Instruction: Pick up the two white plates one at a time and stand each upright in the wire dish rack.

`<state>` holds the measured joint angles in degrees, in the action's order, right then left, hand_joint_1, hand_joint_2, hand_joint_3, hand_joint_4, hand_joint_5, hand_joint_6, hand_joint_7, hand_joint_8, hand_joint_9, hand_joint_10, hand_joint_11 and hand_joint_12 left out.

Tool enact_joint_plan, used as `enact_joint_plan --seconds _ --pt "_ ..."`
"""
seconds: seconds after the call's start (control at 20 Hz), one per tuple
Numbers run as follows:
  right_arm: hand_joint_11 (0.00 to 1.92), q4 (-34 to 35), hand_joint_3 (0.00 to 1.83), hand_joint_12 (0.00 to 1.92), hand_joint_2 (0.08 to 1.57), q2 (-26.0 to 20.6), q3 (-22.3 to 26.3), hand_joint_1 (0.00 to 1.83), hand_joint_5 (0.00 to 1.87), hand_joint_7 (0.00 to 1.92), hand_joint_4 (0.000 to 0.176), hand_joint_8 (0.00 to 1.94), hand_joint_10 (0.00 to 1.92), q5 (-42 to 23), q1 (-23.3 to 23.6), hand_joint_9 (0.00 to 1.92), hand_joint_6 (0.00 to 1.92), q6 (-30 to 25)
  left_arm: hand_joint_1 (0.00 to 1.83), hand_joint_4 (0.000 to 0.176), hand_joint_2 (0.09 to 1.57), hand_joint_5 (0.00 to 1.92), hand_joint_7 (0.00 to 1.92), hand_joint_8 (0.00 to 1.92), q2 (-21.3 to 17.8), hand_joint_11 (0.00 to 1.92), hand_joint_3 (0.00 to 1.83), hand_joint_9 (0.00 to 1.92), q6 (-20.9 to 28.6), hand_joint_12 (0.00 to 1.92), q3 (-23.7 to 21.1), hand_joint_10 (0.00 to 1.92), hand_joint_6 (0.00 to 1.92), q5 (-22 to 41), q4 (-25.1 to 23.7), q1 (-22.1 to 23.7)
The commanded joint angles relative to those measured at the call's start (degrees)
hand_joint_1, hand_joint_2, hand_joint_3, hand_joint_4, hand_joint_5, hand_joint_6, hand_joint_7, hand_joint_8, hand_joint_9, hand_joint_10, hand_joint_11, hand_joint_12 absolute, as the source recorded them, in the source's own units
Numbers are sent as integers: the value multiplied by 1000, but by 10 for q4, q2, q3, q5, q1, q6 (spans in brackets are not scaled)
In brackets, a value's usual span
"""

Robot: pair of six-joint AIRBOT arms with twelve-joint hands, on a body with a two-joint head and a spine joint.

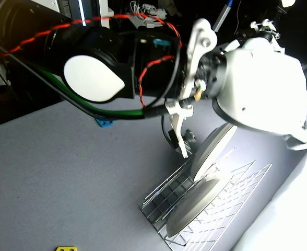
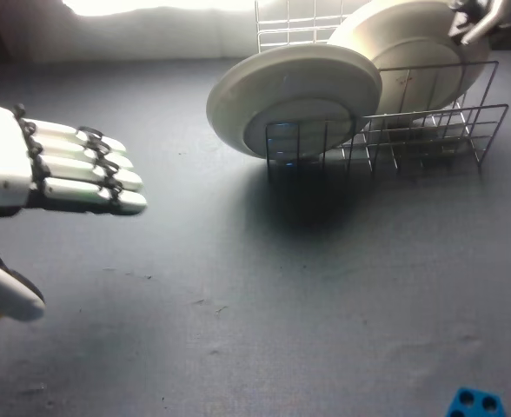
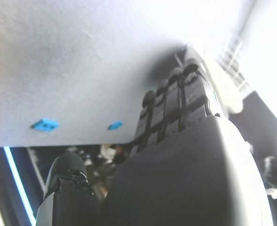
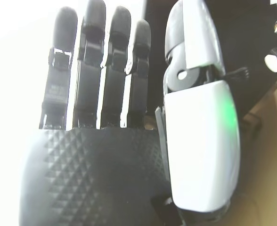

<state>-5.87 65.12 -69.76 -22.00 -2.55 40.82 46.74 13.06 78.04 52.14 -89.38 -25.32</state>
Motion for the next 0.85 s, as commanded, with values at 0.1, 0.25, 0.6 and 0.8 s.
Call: enact_joint_plan --seconds 0.1,0.25,0.6,0.8 --pt "426 11 0 1141 987 -36 37 1220 848 928 0 6 7 -83 -11 906 8 10 0 0 1088 0 0 0 -17 0 0 0 8 0 -23 0 0 36 38 8" --pt "380 47 0 1162 999 -75 73 1196 836 900 0 2 3 -84 -30 885 4 57 0 0 1089 0 0 0 -20 0 0 0 9 0 -32 0 0 42 32 19" --pt "379 81 0 1157 967 -139 111 1201 846 895 0 10 10 -66 -53 883 10 71 0 0 1123 112 120 2 -21 39 1 95 8 50 -23 5 1 45 -12 36" --pt "382 81 0 1153 985 -151 119 1204 843 897 0 9 7 -66 -58 878 8 72 0 0 1137 136 160 4 -21 0 0 128 8 199 -24 4 3 45 -12 37"
